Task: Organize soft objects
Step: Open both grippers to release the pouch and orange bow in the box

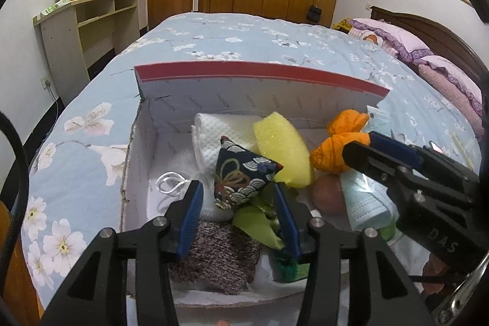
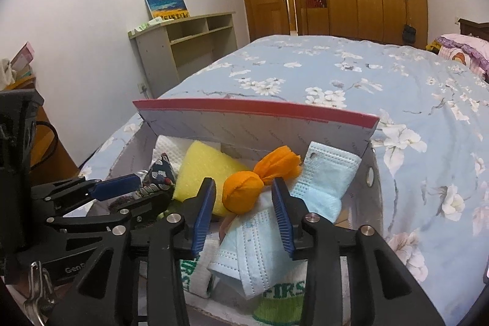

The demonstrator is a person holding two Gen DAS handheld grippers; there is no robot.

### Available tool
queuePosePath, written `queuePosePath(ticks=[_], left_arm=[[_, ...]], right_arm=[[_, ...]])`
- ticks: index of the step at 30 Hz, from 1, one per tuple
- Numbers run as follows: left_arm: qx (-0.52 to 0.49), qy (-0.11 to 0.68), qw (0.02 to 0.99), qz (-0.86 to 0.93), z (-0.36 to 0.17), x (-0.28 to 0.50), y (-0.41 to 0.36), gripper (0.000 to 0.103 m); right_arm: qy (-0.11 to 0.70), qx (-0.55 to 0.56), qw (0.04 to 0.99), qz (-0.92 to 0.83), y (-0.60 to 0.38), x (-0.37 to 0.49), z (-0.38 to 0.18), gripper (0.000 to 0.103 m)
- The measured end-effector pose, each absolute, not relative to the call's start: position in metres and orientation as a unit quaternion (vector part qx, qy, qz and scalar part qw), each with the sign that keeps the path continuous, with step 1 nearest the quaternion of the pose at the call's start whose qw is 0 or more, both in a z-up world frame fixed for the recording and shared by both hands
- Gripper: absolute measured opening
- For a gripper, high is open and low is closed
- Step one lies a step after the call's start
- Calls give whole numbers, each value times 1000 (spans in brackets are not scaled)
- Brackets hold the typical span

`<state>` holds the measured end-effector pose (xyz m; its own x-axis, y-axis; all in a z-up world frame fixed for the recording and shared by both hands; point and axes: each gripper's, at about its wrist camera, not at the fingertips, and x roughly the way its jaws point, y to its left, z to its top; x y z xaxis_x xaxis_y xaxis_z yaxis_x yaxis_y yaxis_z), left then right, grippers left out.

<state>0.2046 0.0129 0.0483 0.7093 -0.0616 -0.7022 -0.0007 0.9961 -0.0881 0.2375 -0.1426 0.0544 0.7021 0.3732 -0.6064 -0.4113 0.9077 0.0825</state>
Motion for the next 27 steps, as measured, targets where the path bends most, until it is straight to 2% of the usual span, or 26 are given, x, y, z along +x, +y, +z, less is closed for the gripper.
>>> queuePosePath(ticks=[27], left_arm=[[-56, 355, 933, -9, 74, 141, 12, 50]], right_arm=[[287, -15, 935, 208, -153, 163, 76, 41]])
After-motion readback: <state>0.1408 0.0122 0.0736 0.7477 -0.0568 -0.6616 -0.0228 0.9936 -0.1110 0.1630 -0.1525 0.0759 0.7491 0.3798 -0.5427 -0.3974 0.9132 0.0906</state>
